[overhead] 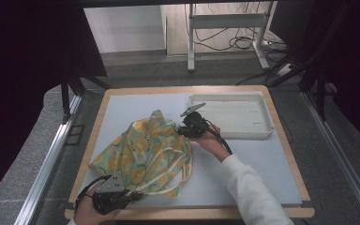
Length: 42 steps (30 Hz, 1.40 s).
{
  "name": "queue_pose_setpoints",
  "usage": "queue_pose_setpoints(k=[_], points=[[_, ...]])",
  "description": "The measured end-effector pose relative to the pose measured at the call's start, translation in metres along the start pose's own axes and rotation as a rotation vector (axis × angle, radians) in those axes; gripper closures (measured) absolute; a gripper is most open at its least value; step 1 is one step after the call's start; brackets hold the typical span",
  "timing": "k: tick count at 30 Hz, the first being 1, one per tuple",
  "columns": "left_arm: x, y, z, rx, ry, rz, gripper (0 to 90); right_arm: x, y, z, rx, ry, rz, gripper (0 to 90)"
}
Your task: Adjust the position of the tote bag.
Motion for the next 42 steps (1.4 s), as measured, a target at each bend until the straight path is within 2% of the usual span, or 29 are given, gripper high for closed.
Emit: queue_pose_setpoints(k=[7,12,13,21,25,31,39,42], points=[[-0.001,-0.002,-0.001,0.003,0.000,-0.003,86.8,-0.004,-0.009,0.002,0.015,0.002,-0.012,88.5],[-0.004,-0.005,0.002,0.006,-0.019,-0.010,86.9,-0.014,-0.017,0.016,0.031,-0.030,-0.011,89.0],[-0.005,-0.006,0.003,0.007,-0.022,-0.013,86.9,-0.021,-0.020,0.025,0.040,-0.047,-0.004,89.0],[-0.004,-0.006,0.003,0.008,-0.023,-0.013,86.9,-0.034,-0.027,0.041,0.029,-0.089,0.004,89.2],[-0.004,-0.008,0.004,0.011,-0.024,-0.017,87.1,-0.038,-0.030,0.039,0.006,-0.084,-0.018,89.4],[-0.005,-0.008,0.005,0.016,-0.027,-0.019,87.1,-0.041,-0.044,0.025,-0.026,-0.041,-0.058,89.5],[-0.007,-0.010,0.010,0.043,-0.041,-0.021,87.2,-0.047,-0.065,0.016,-0.029,-0.004,-0.106,89.6],[-0.009,-0.012,0.013,0.053,-0.053,-0.022,87.3,-0.055,-0.073,0.017,-0.007,0.011,-0.121,89.6]])
Point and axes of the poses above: each handheld gripper's, and its own axes: y roughly forward along the jaws, x roughly out of its top, z roughly to its left, the point moved 2 cm from there along y, roughly forward along the jaws, and after that the axes turned 3 degrees about z, right-handed, at the moved point
